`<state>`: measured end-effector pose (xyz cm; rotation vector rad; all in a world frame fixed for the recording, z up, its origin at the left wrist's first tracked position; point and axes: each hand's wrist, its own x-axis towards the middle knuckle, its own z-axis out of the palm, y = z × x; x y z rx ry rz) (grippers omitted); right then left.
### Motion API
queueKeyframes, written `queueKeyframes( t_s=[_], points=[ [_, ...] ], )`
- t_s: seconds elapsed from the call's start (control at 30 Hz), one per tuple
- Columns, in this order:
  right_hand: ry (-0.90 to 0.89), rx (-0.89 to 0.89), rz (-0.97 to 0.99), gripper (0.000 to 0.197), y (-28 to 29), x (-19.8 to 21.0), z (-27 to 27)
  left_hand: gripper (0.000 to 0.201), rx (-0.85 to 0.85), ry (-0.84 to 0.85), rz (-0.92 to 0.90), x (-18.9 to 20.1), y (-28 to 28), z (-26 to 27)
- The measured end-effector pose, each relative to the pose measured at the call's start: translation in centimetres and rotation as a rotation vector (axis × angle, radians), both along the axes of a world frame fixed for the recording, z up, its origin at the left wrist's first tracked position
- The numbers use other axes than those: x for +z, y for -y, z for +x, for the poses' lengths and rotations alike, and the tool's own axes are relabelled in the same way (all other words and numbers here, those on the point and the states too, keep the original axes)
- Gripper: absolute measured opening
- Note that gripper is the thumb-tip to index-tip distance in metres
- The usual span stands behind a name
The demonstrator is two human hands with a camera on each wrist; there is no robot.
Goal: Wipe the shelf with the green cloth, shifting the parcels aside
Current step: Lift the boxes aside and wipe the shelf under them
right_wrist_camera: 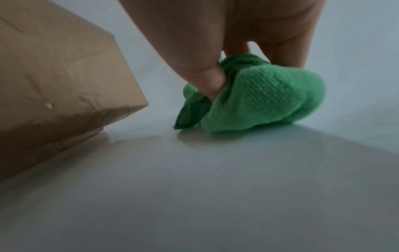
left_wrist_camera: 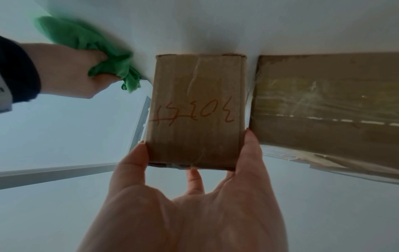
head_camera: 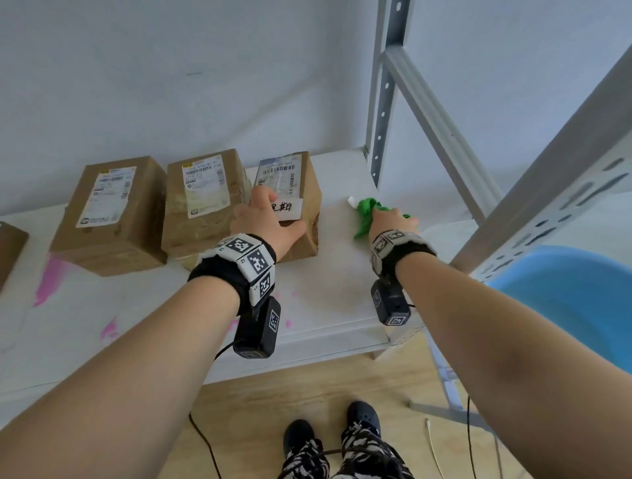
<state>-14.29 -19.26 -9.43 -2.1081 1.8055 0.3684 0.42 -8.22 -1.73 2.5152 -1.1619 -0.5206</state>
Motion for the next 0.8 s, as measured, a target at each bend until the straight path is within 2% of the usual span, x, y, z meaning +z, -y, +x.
queueKeyframes(
  t_s=[0.13, 0.27, 0.4, 0.5, 0.63, 0.7, 0.8],
  points=[
    [-0.103, 0.116, -0.022, 0.042, -3.0, 0.1, 1.1, 0.062, 0.013, 0.01, 0.002, 0.2, 0.2, -0.1],
    [-0.089, 0.347, 0.038, 0.042, -6.6, 0.7, 0.1, 0.062, 0.008, 0.019, 0.031, 0.3, 1.1, -0.7],
    [-0.016, 0.304, 0.061, 0.039, -7.3, 0.7, -1.0, 0.061, 0.003, 0.016, 0.019, 0.1, 1.8, -1.2],
    [-0.084, 0.214, -0.001, 0.035, -4.6, 0.6, -1.1, 0.062, 0.019, -0.008, 0.02, 0.0, 1.7, -1.2],
    [-0.141, 0.172, 0.085, 0.042, -1.8, 1.3, -0.3, 0.062, 0.033, -0.008, -0.009, 0.2, 1.0, -0.5],
    [-0.175, 0.217, 0.113, 0.047, -2.1, 1.2, 0.7, 0.062, 0.038, -0.005, -0.023, 0.4, 0.7, -0.1],
    [-0.179, 0.418, 0.111, 0.043, -4.7, 1.4, 1.7, 0.062, 0.038, 0.008, -0.033, 0.8, 0.6, 0.0]
  ],
)
